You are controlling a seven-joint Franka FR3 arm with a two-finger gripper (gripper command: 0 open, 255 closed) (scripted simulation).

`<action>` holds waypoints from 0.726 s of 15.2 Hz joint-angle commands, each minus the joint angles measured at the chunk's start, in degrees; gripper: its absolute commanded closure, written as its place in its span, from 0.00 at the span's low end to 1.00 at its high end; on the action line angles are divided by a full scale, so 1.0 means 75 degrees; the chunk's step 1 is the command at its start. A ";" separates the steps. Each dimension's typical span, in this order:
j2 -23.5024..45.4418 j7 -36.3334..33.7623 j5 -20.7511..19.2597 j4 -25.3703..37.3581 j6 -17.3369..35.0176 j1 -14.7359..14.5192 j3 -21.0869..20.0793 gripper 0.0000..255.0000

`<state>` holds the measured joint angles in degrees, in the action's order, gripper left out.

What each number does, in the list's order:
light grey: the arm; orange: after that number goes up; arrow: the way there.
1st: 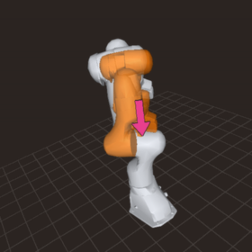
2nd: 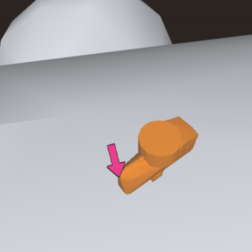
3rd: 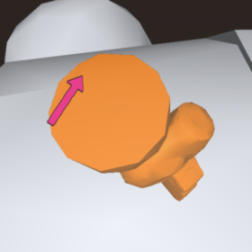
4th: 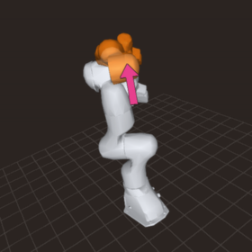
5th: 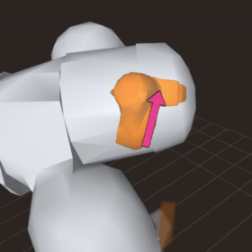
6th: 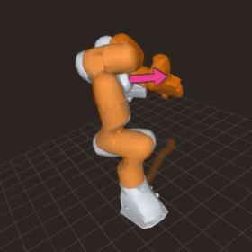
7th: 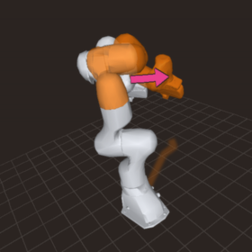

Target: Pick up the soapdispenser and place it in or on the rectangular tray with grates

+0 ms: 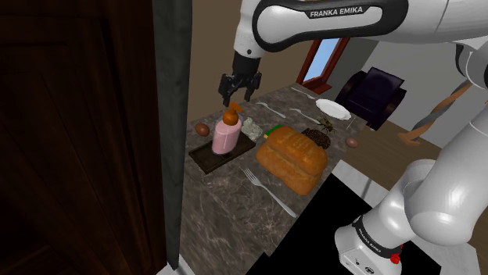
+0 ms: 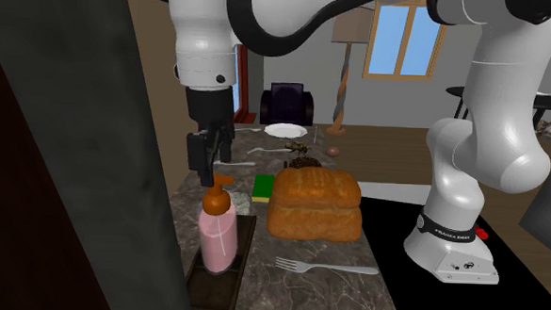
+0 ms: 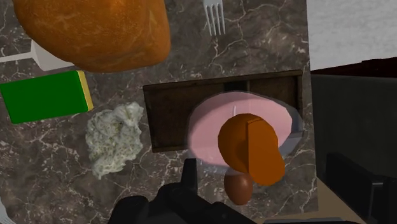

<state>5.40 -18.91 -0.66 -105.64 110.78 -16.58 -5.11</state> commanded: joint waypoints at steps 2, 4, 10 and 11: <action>-0.0087 0.0009 0.0010 0.0542 -0.0631 0.0001 -0.0001 0.00; -0.0101 0.0010 0.0012 0.0727 -0.0830 0.0000 -0.0002 0.00; -0.0101 0.0010 0.0012 0.0727 -0.0830 0.0000 -0.0002 0.00; -0.0101 0.0010 0.0012 0.0727 -0.0830 0.0000 -0.0002 0.00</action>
